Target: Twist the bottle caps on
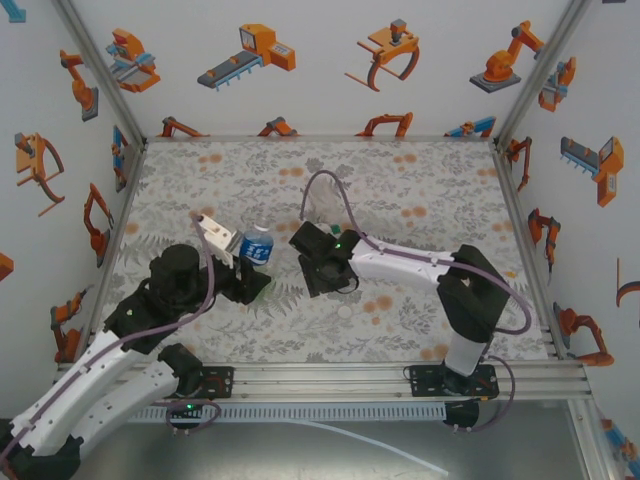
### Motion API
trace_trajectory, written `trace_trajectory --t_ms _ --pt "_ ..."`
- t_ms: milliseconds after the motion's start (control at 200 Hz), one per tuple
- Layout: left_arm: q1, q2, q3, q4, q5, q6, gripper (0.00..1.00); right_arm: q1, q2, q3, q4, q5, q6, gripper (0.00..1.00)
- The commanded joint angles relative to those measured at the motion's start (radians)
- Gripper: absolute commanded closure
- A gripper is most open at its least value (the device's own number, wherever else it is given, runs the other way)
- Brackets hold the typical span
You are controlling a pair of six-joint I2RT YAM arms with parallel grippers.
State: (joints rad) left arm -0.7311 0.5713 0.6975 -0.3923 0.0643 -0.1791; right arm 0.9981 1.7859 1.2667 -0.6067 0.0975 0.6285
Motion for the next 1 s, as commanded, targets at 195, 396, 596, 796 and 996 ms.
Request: trace_trajectory --t_ms 195,396,596,796,996 --pt "0.006 -0.099 -0.030 -0.081 -0.091 -0.046 0.99 0.041 0.150 0.165 -0.022 0.018 -0.062 0.53" --pt "0.007 -0.099 -0.038 -0.076 -0.090 -0.057 0.99 0.042 0.195 0.209 -0.056 0.058 -0.083 0.53" --pt "0.006 -0.093 -0.042 -0.065 -0.095 -0.055 0.99 0.043 0.200 0.212 -0.056 0.072 -0.092 0.53" --pt "0.007 -0.089 -0.050 -0.053 -0.096 -0.058 0.99 0.043 0.205 0.212 -0.049 0.064 -0.095 0.58" --pt "0.007 -0.087 -0.050 -0.049 -0.097 -0.055 0.99 0.044 0.204 0.219 -0.047 0.064 -0.094 0.58"
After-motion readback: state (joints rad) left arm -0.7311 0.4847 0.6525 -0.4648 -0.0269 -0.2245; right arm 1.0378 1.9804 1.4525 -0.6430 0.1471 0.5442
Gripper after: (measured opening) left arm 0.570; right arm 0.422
